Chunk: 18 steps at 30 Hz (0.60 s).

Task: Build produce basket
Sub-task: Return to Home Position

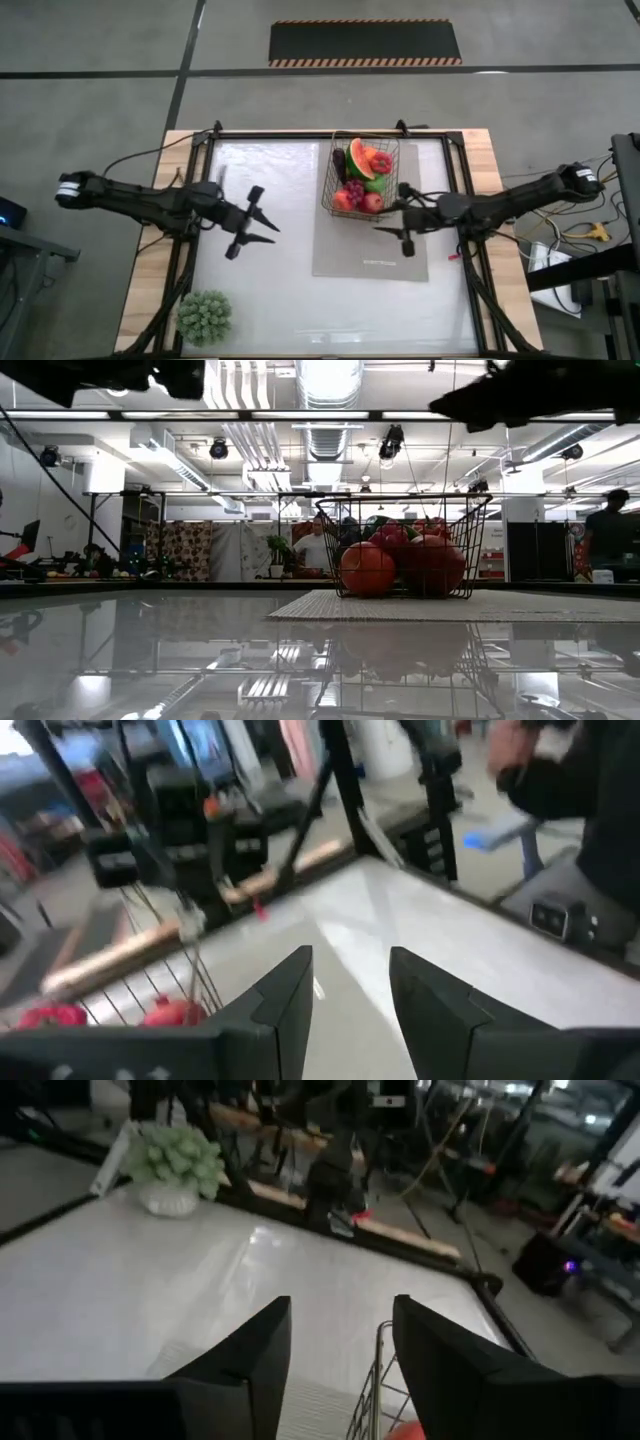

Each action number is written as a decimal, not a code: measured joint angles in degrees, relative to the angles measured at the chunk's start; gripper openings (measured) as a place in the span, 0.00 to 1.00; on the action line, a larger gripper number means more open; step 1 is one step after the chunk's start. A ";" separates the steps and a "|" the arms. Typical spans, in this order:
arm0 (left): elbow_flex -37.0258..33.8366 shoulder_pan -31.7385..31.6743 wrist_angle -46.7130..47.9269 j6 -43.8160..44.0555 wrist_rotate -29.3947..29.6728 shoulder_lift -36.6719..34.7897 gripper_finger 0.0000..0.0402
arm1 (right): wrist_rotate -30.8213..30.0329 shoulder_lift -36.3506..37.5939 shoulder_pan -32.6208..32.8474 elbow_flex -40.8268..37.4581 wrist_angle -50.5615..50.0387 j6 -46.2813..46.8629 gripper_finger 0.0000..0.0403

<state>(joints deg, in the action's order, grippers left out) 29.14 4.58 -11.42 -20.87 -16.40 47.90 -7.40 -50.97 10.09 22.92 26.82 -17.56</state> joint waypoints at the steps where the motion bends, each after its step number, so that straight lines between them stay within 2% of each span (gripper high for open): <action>1: -1.20 0.02 -1.78 0.01 -0.02 -1.32 0.29 | 0.05 2.07 0.00 -1.52 0.43 0.02 0.40; 5: -5.14 -0.10 -7.75 0.03 0.76 -7.58 0.29 | 1.16 10.88 0.04 -6.20 0.98 -0.30 0.35; 14: -12.19 -0.66 -9.10 1.04 10.56 -19.49 0.29 | 1.23 28.30 0.02 -12.77 0.99 -4.72 0.29; 18: -15.39 -1.10 -9.97 1.39 12.52 -22.87 0.29 | 1.23 34.01 0.02 -13.82 -1.69 -7.57 0.26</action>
<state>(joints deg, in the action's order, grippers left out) 13.75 3.48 -21.39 -19.48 -3.88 25.03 -6.17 -16.96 10.10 9.10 25.12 -25.13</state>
